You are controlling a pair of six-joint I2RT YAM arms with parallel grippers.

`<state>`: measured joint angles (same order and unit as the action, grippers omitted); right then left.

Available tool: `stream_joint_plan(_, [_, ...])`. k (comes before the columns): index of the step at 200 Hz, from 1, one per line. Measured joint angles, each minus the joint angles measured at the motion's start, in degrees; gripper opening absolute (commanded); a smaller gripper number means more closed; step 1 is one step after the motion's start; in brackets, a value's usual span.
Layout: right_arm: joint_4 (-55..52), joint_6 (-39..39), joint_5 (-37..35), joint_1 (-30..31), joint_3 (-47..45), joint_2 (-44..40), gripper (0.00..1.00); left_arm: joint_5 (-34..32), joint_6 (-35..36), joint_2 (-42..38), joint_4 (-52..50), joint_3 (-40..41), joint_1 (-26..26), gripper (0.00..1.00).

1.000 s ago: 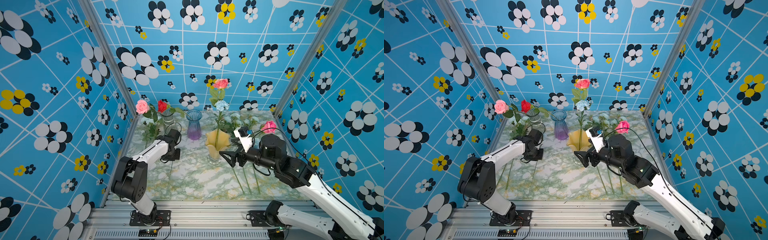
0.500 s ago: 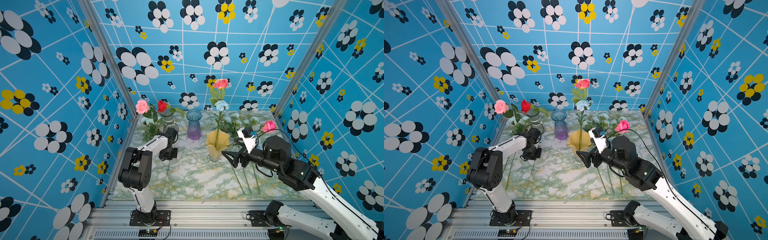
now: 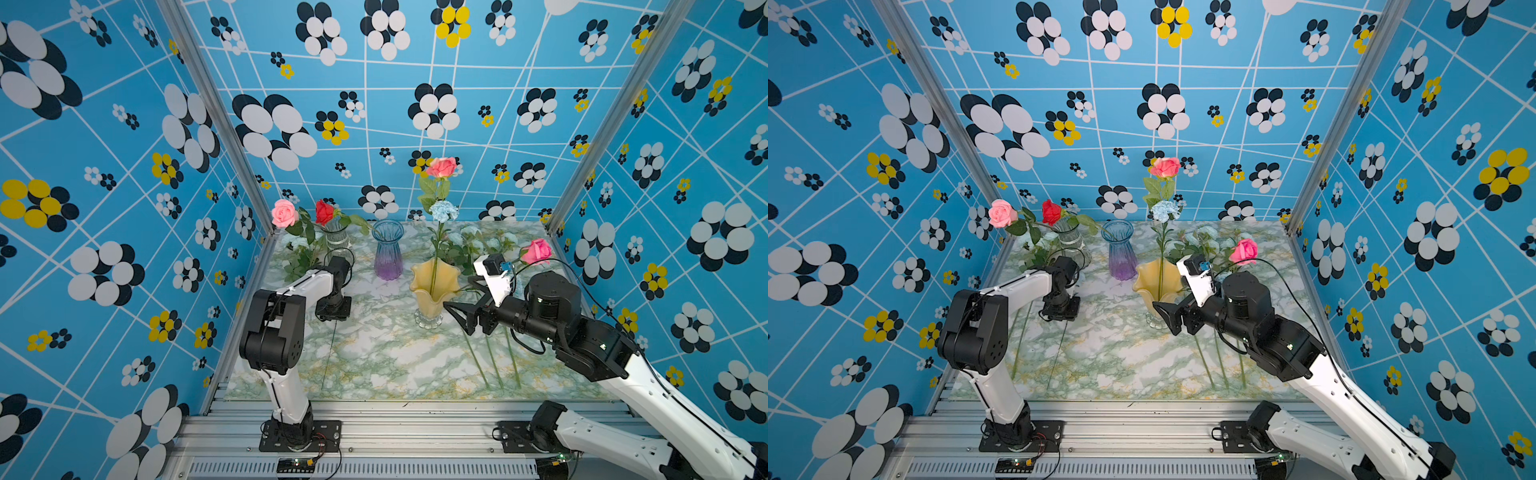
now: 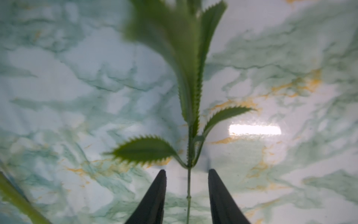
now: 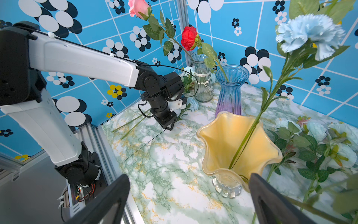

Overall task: Pick out blue flowers from the vase
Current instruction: Place the flower at the center of the board.

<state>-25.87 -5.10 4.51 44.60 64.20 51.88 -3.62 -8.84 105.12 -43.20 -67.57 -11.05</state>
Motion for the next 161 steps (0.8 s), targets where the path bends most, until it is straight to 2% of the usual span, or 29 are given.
stream_joint_plan(18, [0.0,0.0,0.0,0.0,0.0,0.7,0.99,-0.3,-0.2,-0.8,-0.2,0.0,0.0,0.68])
stream_joint_plan(37, [-0.1,0.0,0.0,0.0,0.3,1.6,0.98,-0.8,-0.2,-4.1,-0.3,0.0,-0.5,0.71])
stream_joint_plan(63, [-1.1,0.0,0.0,0.0,2.8,3.3,0.95,-1.4,-0.2,-14.0,-0.4,0.2,-2.2,0.76])
stream_joint_plan(83, [-2.6,0.2,-0.1,0.0,6.2,4.8,0.91,-2.4,-0.7,-24.9,1.7,2.8,-4.8,0.82])
stream_joint_plan(97, [-3.7,0.4,-0.9,0.0,8.5,5.8,0.89,-4.3,-1.3,-32.9,4.1,6.1,-9.3,0.83])
stream_joint_plan(120, [-5.5,0.7,-2.9,0.0,11.4,7.3,0.84,-9.1,-2.8,-43.3,8.2,12.7,-21.5,0.83])
stream_joint_plan(141, [-6.8,0.4,-4.6,0.0,13.8,9.0,0.76,-13.4,-4.7,-49.0,13.1,19.8,-29.7,0.83])
stream_joint_plan(161, [-7.4,-0.7,-5.6,0.0,16.6,11.5,0.68,-16.6,-6.6,-52.7,18.9,27.7,-34.5,0.83])
